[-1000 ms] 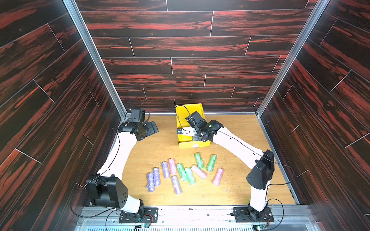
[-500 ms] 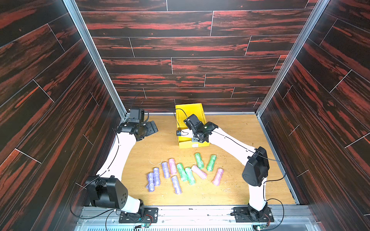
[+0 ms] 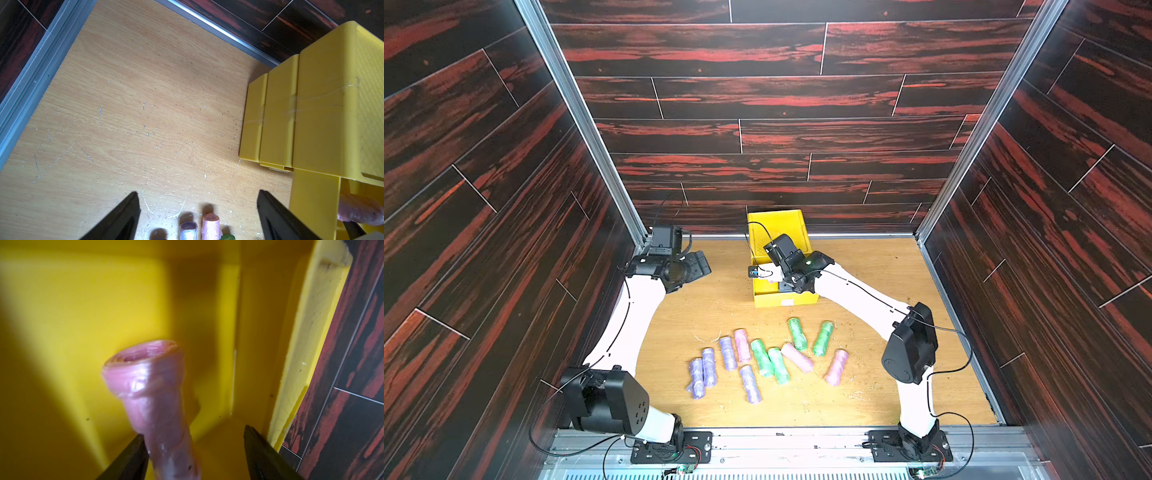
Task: Sort the rolls of trash bags by color and place them into the drawer
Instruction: Place the roll of trash bags in the drawer, then pick up the roll of trash bags from the center of the board.
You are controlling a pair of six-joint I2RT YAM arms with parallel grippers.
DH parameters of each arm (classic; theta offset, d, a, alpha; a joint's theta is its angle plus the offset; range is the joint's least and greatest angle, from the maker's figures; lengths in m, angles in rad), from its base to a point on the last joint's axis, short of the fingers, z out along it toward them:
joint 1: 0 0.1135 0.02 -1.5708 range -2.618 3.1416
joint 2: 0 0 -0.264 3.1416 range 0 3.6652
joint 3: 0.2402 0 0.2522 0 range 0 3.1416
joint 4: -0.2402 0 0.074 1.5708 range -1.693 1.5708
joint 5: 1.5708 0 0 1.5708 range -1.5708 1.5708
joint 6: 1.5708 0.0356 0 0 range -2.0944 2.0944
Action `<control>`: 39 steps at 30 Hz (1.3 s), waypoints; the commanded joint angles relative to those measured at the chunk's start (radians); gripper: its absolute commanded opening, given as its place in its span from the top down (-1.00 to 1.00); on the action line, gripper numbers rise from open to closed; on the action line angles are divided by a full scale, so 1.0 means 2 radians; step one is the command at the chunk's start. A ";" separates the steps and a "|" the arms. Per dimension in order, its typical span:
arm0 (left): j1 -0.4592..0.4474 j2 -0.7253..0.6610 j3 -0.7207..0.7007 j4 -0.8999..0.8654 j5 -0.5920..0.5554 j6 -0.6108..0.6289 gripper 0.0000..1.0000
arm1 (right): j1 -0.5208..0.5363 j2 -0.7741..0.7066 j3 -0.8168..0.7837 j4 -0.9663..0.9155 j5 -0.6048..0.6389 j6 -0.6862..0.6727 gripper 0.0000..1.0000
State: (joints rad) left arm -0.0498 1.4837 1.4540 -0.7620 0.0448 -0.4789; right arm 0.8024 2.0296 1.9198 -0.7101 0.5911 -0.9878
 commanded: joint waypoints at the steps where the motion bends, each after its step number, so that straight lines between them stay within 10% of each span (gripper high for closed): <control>1: 0.004 -0.018 -0.007 0.000 0.001 0.000 -0.84 | -0.002 -0.018 0.021 0.013 0.009 0.006 -0.49; 20: 0.008 -0.018 -0.008 0.001 0.001 0.000 -0.84 | 0.024 -0.096 0.068 -0.008 0.029 0.058 -0.45; 34: 0.008 -0.019 -0.017 0.007 -0.001 -0.003 -0.78 | 0.040 -0.182 0.114 -0.055 0.024 0.408 -0.24; 39: 0.008 -0.022 -0.020 0.006 -0.014 -0.003 -0.77 | 0.112 -0.264 -0.017 -0.050 -0.013 0.490 -0.20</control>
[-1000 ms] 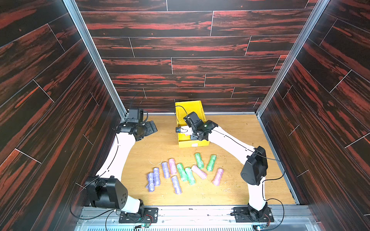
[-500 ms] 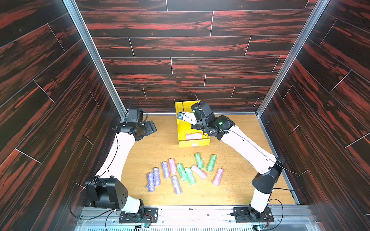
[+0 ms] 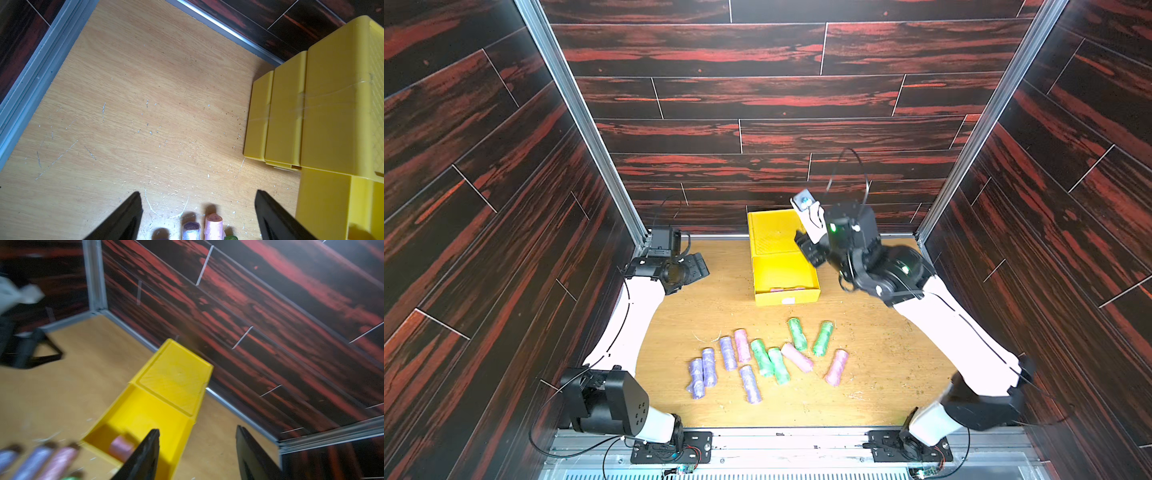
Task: Sort the rolls of trash bags by color and place them into the drawer
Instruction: Pick up the roll of trash bags from the center of the board.
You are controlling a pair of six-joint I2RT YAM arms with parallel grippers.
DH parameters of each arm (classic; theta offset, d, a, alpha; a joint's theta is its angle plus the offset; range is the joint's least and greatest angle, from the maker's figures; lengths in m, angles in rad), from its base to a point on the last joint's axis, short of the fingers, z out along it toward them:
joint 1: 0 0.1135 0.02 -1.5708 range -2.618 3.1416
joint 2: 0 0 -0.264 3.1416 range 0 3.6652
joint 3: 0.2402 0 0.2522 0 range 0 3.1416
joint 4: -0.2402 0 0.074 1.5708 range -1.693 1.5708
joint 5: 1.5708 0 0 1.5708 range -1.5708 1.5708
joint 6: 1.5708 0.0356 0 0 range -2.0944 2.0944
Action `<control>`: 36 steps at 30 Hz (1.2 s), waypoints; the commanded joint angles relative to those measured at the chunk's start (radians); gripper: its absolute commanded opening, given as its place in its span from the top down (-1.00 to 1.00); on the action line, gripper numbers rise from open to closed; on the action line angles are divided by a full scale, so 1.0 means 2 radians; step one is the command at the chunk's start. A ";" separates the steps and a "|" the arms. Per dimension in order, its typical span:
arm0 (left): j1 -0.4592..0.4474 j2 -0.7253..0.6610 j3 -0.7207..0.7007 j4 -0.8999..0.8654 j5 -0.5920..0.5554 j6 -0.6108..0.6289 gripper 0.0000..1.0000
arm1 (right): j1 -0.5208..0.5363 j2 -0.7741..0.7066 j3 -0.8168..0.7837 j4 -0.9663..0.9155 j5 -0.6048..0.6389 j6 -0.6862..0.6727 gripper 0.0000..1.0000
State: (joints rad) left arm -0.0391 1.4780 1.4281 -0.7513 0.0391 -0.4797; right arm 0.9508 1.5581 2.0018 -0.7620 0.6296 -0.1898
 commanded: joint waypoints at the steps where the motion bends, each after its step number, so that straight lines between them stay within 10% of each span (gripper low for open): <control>1: 0.003 -0.020 -0.008 0.001 -0.013 -0.003 -0.78 | 0.049 -0.040 -0.082 -0.024 -0.043 0.103 -0.18; 20: 0.003 -0.025 -0.010 -0.006 -0.030 -0.009 -0.78 | 0.063 -0.123 -0.372 -0.215 -0.051 0.621 -0.27; 36: 0.004 -0.026 -0.008 -0.009 -0.033 -0.009 -0.80 | -0.076 -0.122 -0.562 -0.036 -0.247 0.661 -0.29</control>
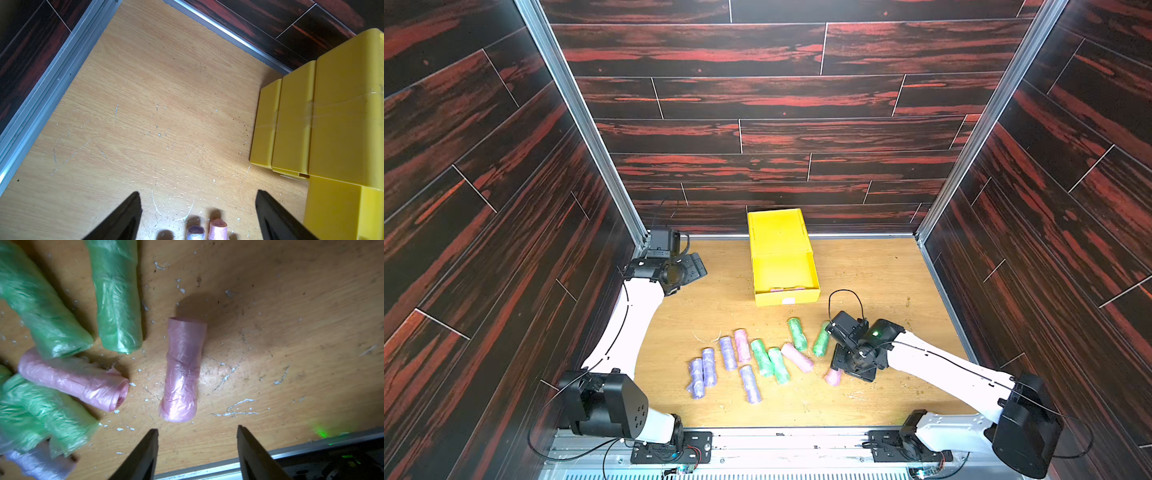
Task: Sort the rolls of trash bags by color and place them into the drawer
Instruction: Pick up the roll of trash bags from the center of the board.
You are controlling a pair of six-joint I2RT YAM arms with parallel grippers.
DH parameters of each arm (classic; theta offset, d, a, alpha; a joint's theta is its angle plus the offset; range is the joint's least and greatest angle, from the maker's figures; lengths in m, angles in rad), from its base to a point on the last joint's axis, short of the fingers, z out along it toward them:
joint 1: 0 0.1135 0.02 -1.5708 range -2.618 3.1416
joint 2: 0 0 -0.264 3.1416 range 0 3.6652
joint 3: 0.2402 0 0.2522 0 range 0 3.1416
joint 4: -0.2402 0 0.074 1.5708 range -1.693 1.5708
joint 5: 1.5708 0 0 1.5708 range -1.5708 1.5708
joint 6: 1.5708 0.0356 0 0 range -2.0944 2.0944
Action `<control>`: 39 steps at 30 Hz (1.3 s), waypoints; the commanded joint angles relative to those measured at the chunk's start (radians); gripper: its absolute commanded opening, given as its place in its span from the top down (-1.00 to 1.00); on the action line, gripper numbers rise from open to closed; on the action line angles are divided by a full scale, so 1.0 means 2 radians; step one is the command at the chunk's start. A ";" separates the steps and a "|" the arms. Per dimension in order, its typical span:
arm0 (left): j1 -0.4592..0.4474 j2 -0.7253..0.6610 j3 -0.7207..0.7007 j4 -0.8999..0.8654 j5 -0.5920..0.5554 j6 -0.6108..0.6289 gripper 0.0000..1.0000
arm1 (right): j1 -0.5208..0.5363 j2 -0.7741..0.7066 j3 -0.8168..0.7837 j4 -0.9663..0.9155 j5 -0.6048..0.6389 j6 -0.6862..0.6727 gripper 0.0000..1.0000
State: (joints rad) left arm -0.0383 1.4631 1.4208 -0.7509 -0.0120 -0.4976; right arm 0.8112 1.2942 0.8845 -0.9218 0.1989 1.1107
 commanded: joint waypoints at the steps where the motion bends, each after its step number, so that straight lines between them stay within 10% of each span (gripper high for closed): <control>1: 0.004 -0.018 -0.005 -0.010 -0.006 0.000 -0.80 | -0.009 0.016 -0.006 0.050 -0.034 0.012 -0.30; 26: 0.006 -0.021 -0.004 -0.010 -0.001 -0.001 -0.80 | -0.038 0.113 -0.030 0.088 -0.019 -0.027 0.10; 39: 0.011 -0.021 -0.004 -0.009 0.006 -0.003 -0.80 | -0.043 0.030 0.083 -0.066 0.086 -0.062 0.81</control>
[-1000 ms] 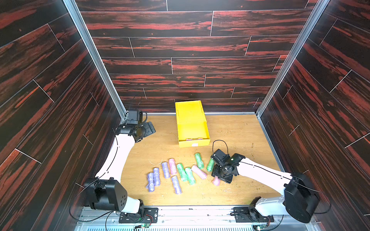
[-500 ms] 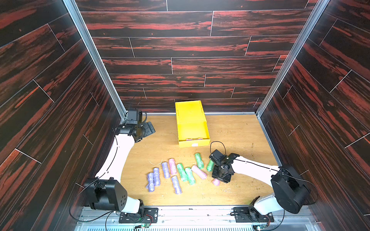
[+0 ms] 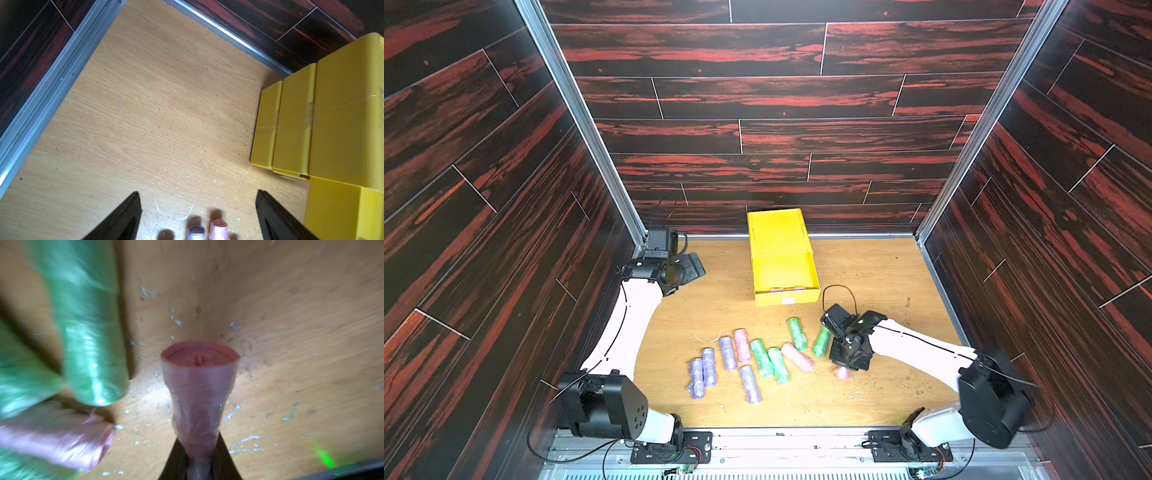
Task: Sort the rolls of trash bags by color and place them into the drawer
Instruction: Pick up the roll of trash bags from the center of the board, then place the roll of trash bags in the drawer.
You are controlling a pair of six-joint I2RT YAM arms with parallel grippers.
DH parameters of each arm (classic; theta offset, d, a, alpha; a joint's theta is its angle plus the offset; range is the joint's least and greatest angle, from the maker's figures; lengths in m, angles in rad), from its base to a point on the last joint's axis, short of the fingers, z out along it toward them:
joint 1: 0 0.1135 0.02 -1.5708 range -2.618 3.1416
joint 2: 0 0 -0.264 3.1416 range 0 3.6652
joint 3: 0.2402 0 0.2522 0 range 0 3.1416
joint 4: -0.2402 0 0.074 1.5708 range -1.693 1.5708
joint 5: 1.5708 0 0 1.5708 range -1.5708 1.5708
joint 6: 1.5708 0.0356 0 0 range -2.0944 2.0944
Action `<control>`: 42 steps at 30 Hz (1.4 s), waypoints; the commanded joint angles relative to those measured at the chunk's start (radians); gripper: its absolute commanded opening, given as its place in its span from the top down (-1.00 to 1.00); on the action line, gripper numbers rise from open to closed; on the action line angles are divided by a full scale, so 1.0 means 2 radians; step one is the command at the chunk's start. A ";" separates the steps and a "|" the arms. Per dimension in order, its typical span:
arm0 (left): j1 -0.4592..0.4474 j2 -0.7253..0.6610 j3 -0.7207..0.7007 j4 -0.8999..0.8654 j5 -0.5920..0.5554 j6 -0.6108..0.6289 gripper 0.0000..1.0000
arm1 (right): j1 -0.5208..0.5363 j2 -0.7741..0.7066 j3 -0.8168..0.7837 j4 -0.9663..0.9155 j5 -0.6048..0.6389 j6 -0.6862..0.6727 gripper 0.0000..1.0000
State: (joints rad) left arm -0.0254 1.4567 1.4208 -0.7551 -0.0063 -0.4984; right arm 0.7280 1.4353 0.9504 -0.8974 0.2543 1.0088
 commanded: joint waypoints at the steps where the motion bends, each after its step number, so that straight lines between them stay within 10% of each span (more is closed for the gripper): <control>1: 0.004 -0.017 -0.004 -0.007 0.003 -0.003 -0.80 | -0.002 -0.049 0.067 -0.096 0.069 -0.013 0.81; 29: 0.006 -0.011 -0.006 -0.003 0.003 -0.003 -0.80 | 0.017 0.092 0.660 -0.067 0.191 -0.384 0.85; 42: 0.008 -0.014 -0.006 -0.001 0.007 -0.003 -0.80 | 0.031 0.120 0.666 0.053 0.182 -0.669 0.82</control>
State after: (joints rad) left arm -0.0174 1.4567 1.4208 -0.7547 -0.0002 -0.5049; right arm 0.7731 1.6611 2.2963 -0.8692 0.6289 -0.1448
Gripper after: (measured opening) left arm 0.901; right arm 0.179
